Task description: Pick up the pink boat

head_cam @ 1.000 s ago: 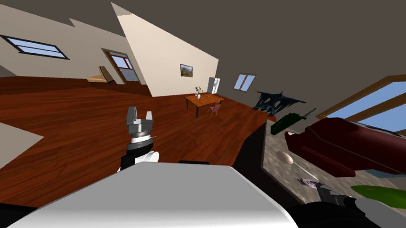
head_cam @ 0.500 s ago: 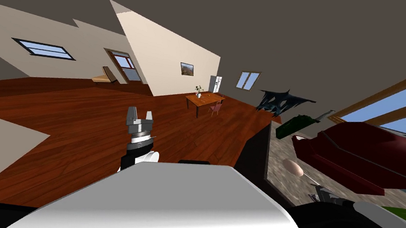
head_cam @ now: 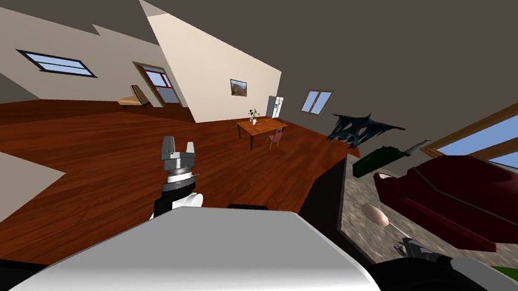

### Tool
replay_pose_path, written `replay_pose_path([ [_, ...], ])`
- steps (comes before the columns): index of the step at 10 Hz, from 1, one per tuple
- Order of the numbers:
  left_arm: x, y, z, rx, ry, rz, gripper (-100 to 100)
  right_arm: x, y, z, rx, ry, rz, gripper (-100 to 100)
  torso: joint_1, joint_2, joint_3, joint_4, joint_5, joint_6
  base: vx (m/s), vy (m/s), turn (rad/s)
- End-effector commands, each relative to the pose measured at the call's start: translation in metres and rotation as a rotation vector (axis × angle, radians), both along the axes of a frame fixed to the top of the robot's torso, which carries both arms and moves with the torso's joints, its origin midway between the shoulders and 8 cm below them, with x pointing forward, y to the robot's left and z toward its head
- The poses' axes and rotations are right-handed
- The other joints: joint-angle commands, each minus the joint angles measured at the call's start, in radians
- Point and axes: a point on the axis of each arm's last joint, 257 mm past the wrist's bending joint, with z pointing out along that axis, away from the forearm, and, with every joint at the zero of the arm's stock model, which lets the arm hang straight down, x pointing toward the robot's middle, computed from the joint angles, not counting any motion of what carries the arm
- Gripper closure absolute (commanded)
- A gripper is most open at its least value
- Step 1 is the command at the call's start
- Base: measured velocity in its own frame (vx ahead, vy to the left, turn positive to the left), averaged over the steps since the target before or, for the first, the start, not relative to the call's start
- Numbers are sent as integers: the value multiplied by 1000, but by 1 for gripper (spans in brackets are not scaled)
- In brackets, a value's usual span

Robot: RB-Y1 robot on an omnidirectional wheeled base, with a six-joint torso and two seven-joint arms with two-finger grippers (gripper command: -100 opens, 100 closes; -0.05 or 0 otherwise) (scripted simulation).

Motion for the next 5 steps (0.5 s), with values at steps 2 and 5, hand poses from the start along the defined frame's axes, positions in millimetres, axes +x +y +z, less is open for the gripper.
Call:
replay_pose_path([
  [2,0,0,0,0,0,0,0,0,0,0,0,0,0,0,0,0,0,0,0,0,0,0,0],
  [5,0,0,0,0,0,0,0,8,-2,9,1,-2,8,0,3,2,1,0,1,1,-22,23,-43],
])
